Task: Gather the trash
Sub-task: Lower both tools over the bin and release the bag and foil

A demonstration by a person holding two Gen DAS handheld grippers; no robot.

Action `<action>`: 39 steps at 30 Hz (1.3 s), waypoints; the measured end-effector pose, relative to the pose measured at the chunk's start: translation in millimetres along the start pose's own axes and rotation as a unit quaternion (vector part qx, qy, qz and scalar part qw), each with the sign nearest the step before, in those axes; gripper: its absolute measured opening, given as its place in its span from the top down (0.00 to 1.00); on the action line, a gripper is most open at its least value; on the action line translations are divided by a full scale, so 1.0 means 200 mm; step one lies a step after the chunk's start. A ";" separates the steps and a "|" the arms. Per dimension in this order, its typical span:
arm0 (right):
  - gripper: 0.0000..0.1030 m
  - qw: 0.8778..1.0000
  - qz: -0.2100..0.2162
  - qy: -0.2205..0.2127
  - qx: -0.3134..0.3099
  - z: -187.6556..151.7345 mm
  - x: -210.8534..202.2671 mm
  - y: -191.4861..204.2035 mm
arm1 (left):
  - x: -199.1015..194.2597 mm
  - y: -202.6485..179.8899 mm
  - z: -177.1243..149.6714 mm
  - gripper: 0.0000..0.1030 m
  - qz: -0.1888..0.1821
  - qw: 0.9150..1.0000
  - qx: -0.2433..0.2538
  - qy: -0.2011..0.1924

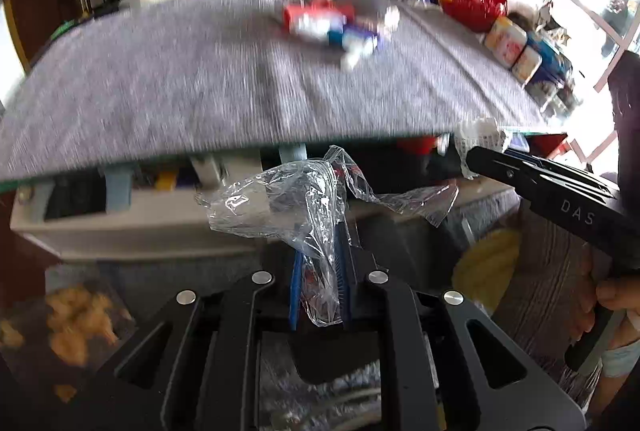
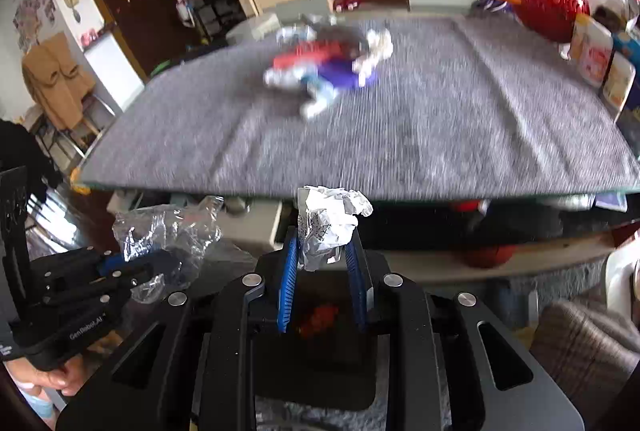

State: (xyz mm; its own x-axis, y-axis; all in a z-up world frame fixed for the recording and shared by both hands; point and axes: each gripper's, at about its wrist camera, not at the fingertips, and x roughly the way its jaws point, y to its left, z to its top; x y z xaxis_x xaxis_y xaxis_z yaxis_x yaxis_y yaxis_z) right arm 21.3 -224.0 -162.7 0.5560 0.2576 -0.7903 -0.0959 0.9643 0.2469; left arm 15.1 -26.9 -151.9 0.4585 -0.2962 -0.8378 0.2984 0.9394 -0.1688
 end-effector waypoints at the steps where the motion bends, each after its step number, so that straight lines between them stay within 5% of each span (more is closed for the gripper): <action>1: 0.76 1.000 0.000 0.009 0.001 -0.03 0.03 0.00 | 0.02 -0.01 -0.03 0.87 -0.001 1.000 -0.001 0.007; 20: 0.76 0.991 0.011 0.134 0.003 -0.34 0.43 -0.02 | 0.43 -0.05 -0.32 0.83 -0.035 0.991 0.013 0.132; 27: 0.71 0.989 0.009 0.148 0.017 -0.34 0.47 -0.04 | 0.45 -0.06 -0.31 0.58 -0.022 0.991 0.024 0.130; 30: 0.56 0.988 0.012 0.149 0.024 -0.34 0.48 -0.05 | 0.45 -0.05 -0.30 0.55 -0.021 0.991 0.019 0.129; 35: 0.48 0.989 0.006 0.144 0.034 -0.33 0.47 -0.08 | 0.44 -0.03 -0.28 0.46 -0.015 0.992 0.014 0.127; 39: 0.38 0.990 0.000 0.136 0.043 -0.31 0.45 -0.10 | 0.43 -0.02 -0.27 0.24 -0.009 0.992 0.010 0.122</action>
State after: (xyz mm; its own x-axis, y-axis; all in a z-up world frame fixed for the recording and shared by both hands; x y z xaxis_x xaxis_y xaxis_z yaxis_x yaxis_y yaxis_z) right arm 22.6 -216.2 -272.9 0.3126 0.2761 -0.9089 -0.0193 0.9585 0.2845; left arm 8.2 -46.1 -251.1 0.2369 -0.2605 -0.9360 0.3228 0.9298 -0.1771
